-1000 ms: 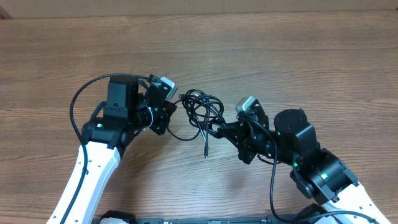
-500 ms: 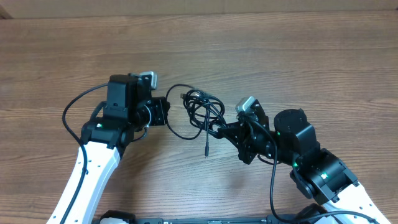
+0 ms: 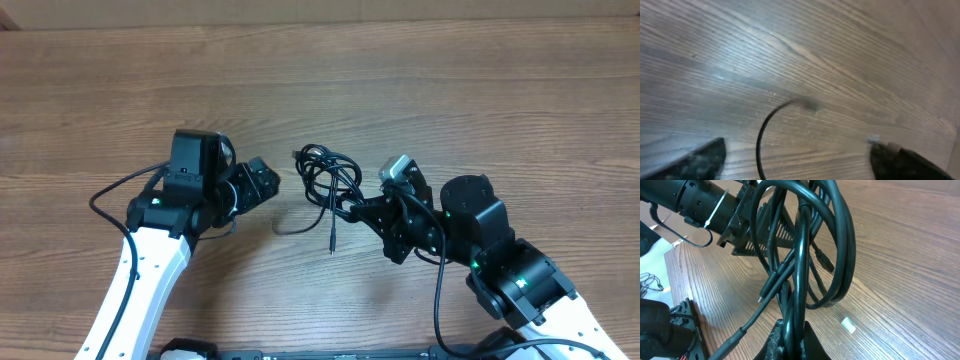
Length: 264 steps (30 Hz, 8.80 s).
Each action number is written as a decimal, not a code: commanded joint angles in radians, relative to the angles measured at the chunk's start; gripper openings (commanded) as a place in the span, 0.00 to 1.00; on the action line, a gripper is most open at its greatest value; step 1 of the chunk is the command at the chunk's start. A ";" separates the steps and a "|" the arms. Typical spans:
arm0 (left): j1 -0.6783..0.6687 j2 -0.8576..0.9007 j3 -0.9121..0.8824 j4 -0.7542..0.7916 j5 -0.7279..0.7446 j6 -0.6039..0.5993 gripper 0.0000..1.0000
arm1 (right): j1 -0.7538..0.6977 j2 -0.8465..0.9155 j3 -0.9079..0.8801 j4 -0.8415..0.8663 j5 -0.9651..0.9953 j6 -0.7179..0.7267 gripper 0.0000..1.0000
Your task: Untangle cables
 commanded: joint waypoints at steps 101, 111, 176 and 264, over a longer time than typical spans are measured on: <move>0.220 -0.249 0.021 0.002 1.062 1.373 1.00 | -0.090 -0.108 0.027 0.161 -0.458 0.010 0.04; 0.219 -0.249 0.021 0.021 1.160 1.366 1.00 | -0.090 -0.074 0.027 0.200 -0.520 0.011 0.04; 0.103 -0.105 0.021 0.198 1.282 1.271 0.05 | -0.085 0.021 0.027 0.212 -0.522 0.033 0.26; 0.043 -0.105 0.021 0.330 0.813 0.923 0.04 | -0.108 0.060 0.027 0.187 -0.362 0.034 0.29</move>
